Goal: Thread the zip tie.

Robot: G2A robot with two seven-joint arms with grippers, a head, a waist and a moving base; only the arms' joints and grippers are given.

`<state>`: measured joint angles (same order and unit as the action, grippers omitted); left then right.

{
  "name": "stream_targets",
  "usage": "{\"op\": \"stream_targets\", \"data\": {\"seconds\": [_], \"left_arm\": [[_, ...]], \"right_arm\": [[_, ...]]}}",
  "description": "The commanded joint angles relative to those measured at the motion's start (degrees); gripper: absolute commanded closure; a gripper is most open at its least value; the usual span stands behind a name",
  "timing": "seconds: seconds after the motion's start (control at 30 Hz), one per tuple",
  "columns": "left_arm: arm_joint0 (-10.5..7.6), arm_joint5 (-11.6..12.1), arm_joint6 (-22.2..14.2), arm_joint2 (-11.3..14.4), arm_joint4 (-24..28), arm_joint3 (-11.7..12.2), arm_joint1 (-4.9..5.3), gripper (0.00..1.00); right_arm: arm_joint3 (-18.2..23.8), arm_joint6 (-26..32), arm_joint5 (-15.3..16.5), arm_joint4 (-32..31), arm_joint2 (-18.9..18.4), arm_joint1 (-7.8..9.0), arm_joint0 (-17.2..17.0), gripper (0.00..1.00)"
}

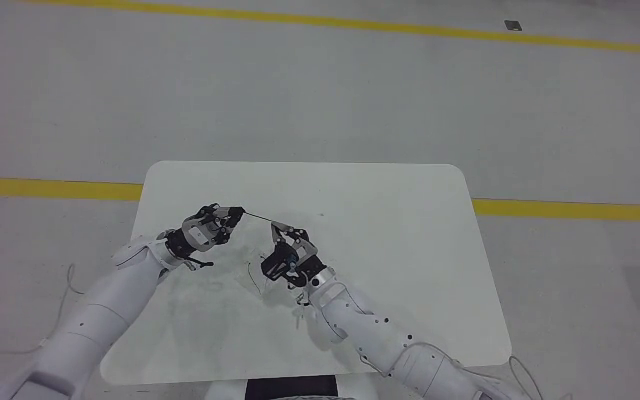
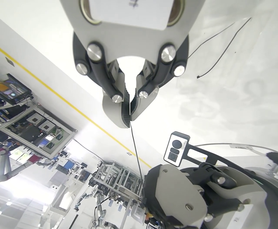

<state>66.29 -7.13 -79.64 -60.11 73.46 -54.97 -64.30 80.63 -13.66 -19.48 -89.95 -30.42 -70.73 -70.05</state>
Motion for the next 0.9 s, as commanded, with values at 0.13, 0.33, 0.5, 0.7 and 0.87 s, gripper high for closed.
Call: {"op": "stream_targets", "data": {"seconds": [0.13, 0.33, 0.5, 0.7, 0.87], "left_arm": [[0.0, 0.0, 0.0, 0.0, 0.0, 0.0, 0.0, 1.0], [0.0, 0.0, 0.0, 0.0, 0.0, 0.0, 0.0, 1.0], [0.0, 0.0, 0.0, 0.0, 0.0, 0.0, 0.0, 1.0], [0.0, 0.0, 0.0, 0.0, 0.0, 0.0, 0.0, 1.0], [0.0, 0.0, 0.0, 0.0, 0.0, 0.0, 0.0, 1.0]], "right_arm": [[0.12, 0.36, 0.0, 0.0, -0.17, 0.27, -0.03, 1.0], [0.22, 0.78, 0.0, 0.0, -0.07, 0.52, -0.04, 1.0], [0.08, 1.38, 0.0, 0.0, -0.64, 0.64, -0.4, 1.0], [0.8, 0.95, 0.0, 0.0, -4.78, 1.24, -2.63, 1.0], [3.98, -0.63, 0.0, 0.0, -9.35, 1.78, -6.28, 0.69]]}}
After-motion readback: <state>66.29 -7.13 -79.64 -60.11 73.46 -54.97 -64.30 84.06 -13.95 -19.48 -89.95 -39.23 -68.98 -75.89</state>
